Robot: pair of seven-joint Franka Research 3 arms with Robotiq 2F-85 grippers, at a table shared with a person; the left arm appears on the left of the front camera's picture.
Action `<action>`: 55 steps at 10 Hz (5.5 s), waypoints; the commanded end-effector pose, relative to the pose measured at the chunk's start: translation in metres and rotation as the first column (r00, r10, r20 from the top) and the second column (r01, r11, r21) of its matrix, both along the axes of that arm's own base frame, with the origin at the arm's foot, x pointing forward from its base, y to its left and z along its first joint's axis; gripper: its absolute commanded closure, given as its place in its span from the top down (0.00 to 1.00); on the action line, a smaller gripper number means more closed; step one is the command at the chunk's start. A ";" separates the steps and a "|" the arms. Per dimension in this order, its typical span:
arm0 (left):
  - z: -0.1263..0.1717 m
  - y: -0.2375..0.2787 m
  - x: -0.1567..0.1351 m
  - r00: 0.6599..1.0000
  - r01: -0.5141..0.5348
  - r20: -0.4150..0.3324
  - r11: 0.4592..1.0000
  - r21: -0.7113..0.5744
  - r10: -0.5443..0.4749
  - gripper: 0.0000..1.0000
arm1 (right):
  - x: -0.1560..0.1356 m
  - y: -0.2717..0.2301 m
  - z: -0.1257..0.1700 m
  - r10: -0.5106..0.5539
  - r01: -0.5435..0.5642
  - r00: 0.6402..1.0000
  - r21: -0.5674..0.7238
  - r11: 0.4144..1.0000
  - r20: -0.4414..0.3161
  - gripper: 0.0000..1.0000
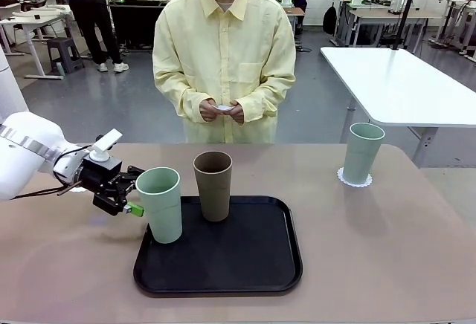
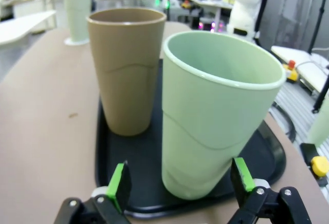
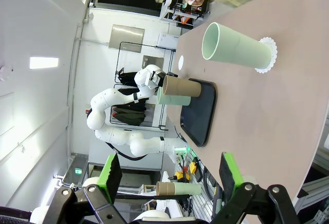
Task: Place coasters on the table and set cups on them.
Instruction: Take one Reusable plastic cup from the Flat Tray and place it on a coaster set by the human.
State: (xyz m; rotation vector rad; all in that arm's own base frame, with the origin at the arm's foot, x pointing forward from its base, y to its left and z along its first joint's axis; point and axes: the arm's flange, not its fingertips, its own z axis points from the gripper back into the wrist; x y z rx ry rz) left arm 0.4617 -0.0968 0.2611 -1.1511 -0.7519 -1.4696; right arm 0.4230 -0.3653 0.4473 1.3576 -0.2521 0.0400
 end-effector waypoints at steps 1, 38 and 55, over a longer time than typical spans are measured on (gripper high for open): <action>0.003 0.004 -0.005 0.999 0.047 0.010 0.999 0.008 -0.047 1.00 | 0.000 0.001 -0.001 -0.002 0.002 1.000 -0.006 1.000 -0.008 1.00; -0.015 -0.053 -0.011 0.973 0.212 0.103 0.976 -0.046 -0.207 0.00 | 0.000 0.001 -0.001 -0.002 0.002 1.000 -0.006 1.000 -0.008 1.00; 0.214 0.058 -0.036 0.979 -0.203 0.005 0.979 0.004 0.203 0.00 | 0.000 0.001 -0.001 -0.002 0.002 1.000 -0.006 1.000 -0.008 1.00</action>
